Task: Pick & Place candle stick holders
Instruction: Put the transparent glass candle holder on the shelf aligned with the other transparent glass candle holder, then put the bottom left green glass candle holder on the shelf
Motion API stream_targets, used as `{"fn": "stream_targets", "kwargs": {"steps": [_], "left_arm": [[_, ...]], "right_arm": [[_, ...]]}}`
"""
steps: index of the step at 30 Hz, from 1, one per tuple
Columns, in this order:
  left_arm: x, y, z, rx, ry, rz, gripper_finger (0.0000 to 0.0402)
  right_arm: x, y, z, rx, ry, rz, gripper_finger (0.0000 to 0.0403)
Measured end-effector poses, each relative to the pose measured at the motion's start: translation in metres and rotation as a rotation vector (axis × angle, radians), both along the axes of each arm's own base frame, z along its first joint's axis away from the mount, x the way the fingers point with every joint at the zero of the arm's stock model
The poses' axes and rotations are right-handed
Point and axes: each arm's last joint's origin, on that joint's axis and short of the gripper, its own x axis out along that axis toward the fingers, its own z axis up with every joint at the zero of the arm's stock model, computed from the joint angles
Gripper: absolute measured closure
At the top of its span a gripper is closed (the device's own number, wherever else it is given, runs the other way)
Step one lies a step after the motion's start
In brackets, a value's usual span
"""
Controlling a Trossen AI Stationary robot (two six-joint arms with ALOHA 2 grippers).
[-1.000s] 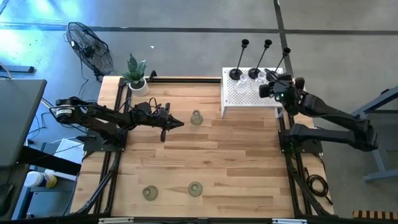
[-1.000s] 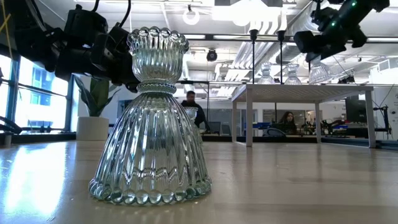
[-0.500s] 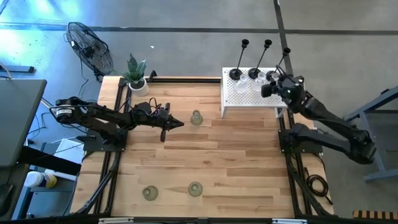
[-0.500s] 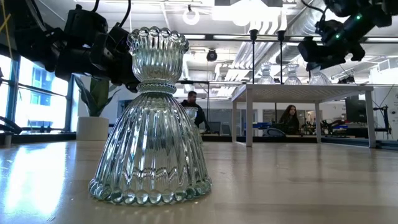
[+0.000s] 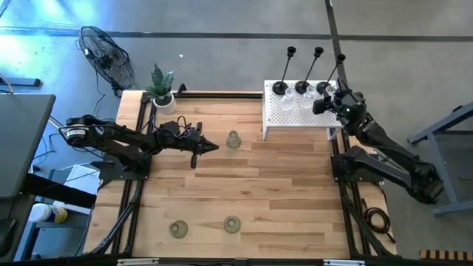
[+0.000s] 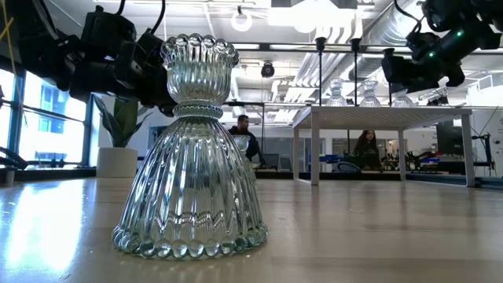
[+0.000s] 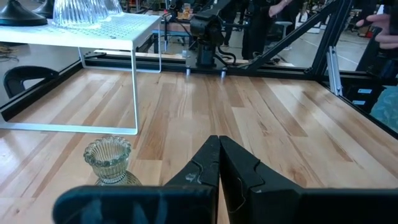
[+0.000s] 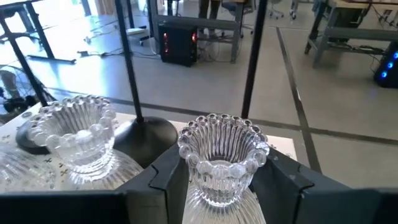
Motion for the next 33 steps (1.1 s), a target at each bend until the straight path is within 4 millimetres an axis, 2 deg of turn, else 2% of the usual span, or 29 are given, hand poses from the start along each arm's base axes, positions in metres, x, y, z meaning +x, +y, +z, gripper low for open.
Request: {"fn": "stream_targets", "kwargs": {"steps": [5,17,26,33], "left_arm": [[0.0,0.0,0.0,0.0,0.0,0.0,0.0402],[0.0,0.0,0.0,0.004,0.001,0.002,0.0402],[0.0,0.0,0.0,0.004,0.001,0.002,0.0402],[0.0,0.0,0.0,0.004,0.001,0.001,0.0402]], "right_arm": [[-0.001,0.0,-0.001,0.01,-0.008,-0.012,0.0245],[-0.002,0.002,-0.004,0.045,-0.018,-0.005,0.0181],[-0.013,0.015,0.005,-0.019,-0.057,-0.019,0.0174],[-0.024,0.028,0.02,-0.111,-0.094,0.016,0.0175]]}}
